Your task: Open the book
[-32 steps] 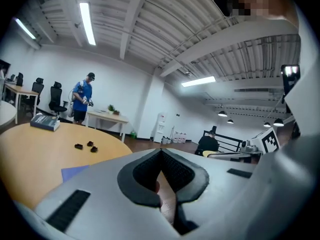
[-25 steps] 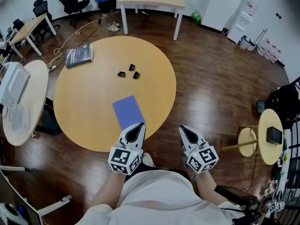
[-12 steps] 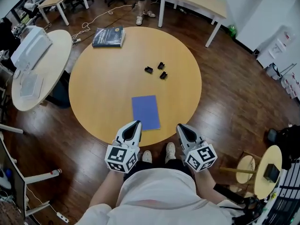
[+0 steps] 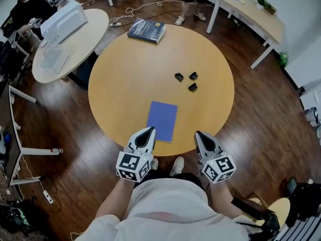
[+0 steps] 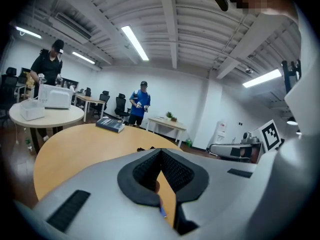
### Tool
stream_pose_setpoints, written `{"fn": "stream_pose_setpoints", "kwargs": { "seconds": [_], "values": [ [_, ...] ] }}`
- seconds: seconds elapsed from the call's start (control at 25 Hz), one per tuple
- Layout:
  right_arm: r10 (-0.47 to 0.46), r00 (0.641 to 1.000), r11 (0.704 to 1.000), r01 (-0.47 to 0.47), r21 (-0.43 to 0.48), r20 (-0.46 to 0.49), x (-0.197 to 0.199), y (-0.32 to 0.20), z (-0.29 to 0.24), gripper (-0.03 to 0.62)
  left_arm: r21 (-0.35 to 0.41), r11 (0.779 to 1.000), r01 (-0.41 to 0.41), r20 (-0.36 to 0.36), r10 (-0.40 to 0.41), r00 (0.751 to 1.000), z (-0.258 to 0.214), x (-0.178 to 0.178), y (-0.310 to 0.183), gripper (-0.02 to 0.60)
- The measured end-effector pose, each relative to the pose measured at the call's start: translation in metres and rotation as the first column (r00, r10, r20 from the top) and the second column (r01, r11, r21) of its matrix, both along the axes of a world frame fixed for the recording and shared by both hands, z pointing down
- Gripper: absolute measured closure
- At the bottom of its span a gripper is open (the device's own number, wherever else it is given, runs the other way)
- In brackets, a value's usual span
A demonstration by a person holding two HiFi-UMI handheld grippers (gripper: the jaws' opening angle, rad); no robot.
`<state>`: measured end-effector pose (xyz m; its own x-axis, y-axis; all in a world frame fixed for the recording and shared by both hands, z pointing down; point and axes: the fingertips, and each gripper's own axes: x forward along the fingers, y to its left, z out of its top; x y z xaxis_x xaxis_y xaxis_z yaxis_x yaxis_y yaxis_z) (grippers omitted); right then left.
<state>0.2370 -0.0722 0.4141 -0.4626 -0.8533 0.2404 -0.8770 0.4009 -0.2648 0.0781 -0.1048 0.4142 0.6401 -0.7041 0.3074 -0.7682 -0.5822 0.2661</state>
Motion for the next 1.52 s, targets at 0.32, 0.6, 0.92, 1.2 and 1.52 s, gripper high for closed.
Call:
{"fn": "stream_pose_setpoints", "kwargs": {
  "seconds": [0.32, 0.6, 0.92, 1.2, 1.52],
  "values": [
    [-0.123, 0.992, 0.992, 0.123, -0.013, 0.009, 0.030, -0.023, 0.011, 0.597, -0.009, 0.991, 0.131, 0.029, -0.131, 0.991, 0.009, 0.017, -0.001, 0.571],
    [-0.183, 0.983, 0.983, 0.183, -0.024, 0.017, 0.012, -0.028, 0.016, 0.597, -0.005, 0.994, 0.105, 0.102, -0.104, 0.989, 0.027, 0.018, 0.004, 0.571],
    [-0.168, 0.986, 0.982, 0.169, -0.083, 0.017, 0.002, -0.018, 0.040, 0.597, -0.132, 0.986, -0.100, 0.358, 0.141, 0.923, 0.121, 0.037, 0.019, 0.568],
    [-0.135, 0.991, 0.983, 0.135, -0.126, 0.010, 0.005, -0.005, 0.059, 0.597, -0.213, 0.938, -0.273, 0.494, 0.345, 0.798, 0.184, 0.070, 0.033, 0.520],
    [-0.086, 0.996, 0.980, 0.087, -0.182, 0.012, 0.015, 0.006, 0.081, 0.597, -0.283, 0.866, -0.412, 0.631, 0.492, 0.600, 0.237, 0.091, 0.048, 0.486]
  ]
}}
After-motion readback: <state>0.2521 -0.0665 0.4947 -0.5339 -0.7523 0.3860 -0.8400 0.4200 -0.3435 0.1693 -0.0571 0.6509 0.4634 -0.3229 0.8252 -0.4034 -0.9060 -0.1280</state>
